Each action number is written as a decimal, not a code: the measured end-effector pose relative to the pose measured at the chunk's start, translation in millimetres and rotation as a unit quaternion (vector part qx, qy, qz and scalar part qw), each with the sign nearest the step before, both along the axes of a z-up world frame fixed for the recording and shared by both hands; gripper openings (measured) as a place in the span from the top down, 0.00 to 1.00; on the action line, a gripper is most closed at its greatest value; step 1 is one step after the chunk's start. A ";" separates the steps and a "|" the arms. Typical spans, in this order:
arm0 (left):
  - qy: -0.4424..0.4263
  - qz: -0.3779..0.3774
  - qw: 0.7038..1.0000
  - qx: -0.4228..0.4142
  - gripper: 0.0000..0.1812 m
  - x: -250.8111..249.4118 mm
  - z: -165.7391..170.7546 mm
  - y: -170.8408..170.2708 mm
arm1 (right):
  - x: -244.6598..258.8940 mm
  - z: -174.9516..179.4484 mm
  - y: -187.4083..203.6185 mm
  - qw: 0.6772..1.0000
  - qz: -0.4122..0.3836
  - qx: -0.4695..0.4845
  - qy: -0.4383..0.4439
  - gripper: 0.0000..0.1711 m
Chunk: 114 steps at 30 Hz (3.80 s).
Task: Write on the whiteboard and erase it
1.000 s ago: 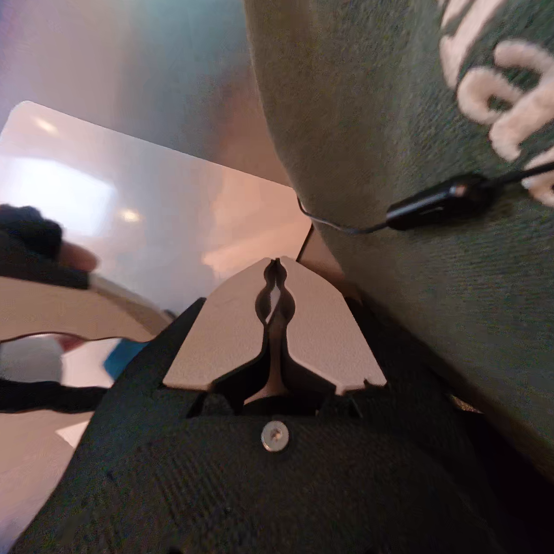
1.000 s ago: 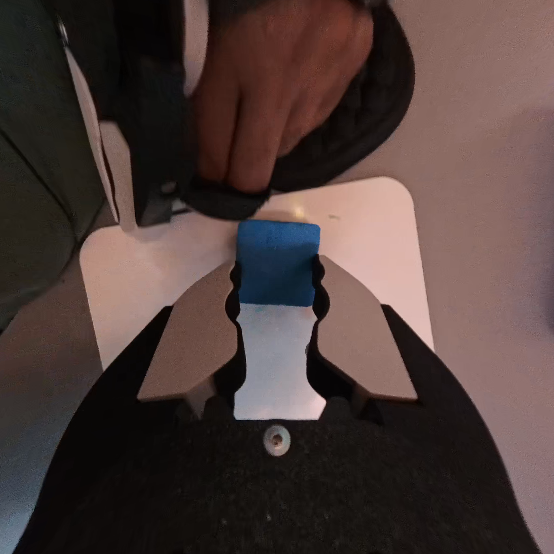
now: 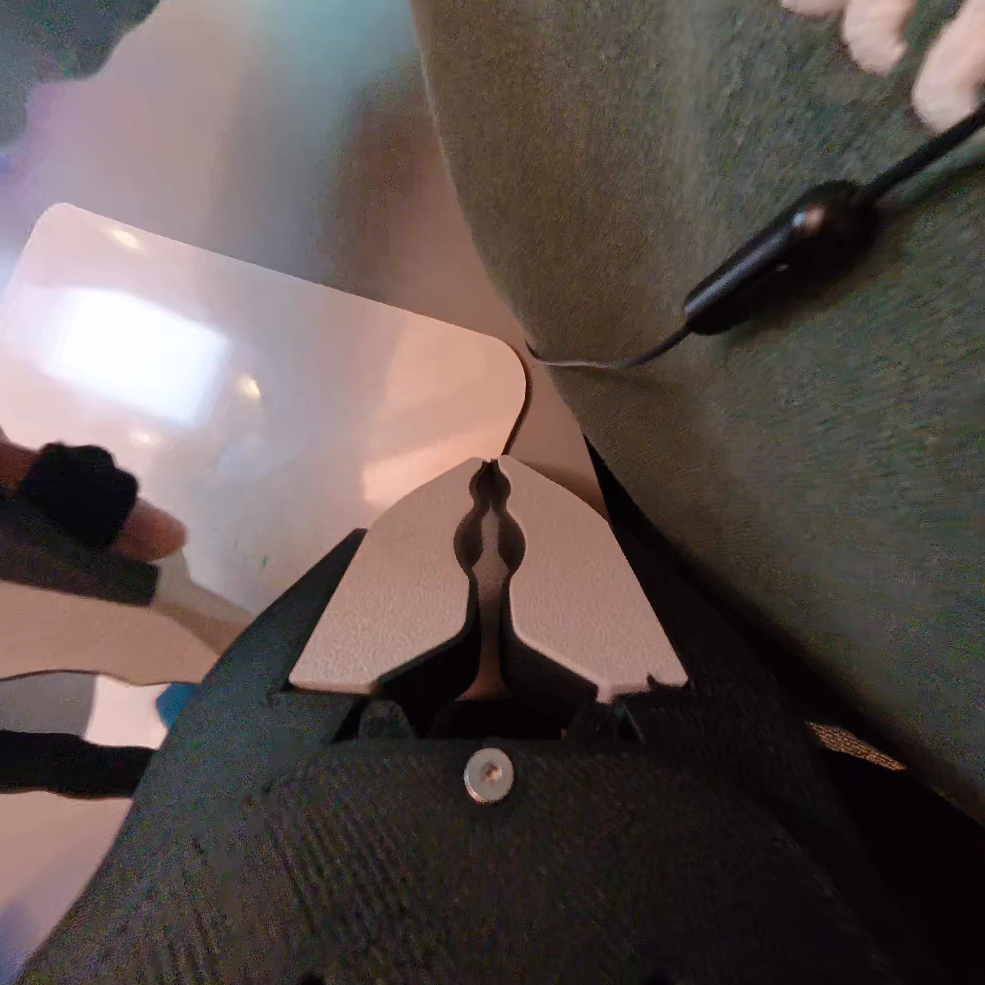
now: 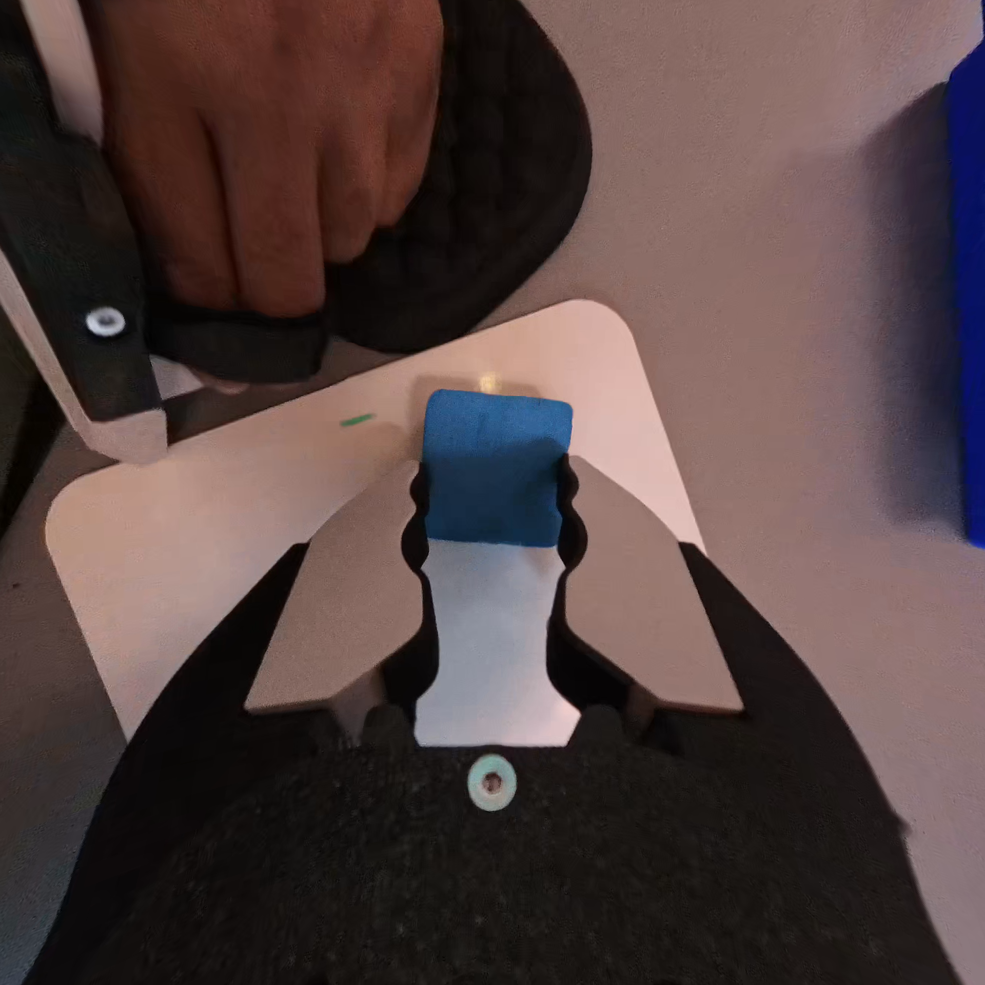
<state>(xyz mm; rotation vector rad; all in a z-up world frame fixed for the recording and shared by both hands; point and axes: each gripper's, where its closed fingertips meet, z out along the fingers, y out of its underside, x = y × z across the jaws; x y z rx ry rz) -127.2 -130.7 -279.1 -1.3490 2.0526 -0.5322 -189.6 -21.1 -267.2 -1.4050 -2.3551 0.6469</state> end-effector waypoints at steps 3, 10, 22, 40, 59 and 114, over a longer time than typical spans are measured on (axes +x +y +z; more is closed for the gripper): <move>0.002 0.002 1.000 -0.003 0.99 0.0 -0.1 -1.0 | 13.7 0.1 -40.3 0.998 0.055 -0.011 -0.005 0.72; 0.002 0.013 1.000 -0.018 0.99 -0.6 0.0 2.1 | 2.7 0.0 -17.4 1.000 0.006 0.010 0.000 0.72; -0.002 0.021 0.999 -0.037 0.99 -1.1 0.0 2.8 | 60.2 0.7 -12.8 0.998 -0.024 -0.028 -0.043 0.72; 0.036 0.014 0.994 -0.102 1.00 1.2 0.4 3.6 | 190.2 -1.9 225.8 0.879 -0.476 0.000 0.006 0.73; 0.064 -0.015 0.990 -0.126 0.99 1.4 0.2 5.6 | 168.3 0.1 208.9 0.881 -0.473 0.028 0.008 0.72; -0.248 0.310 0.917 -0.050 1.00 -20.9 76.3 231.1 | 263.5 61.0 289.9 0.694 -0.678 0.179 0.164 0.56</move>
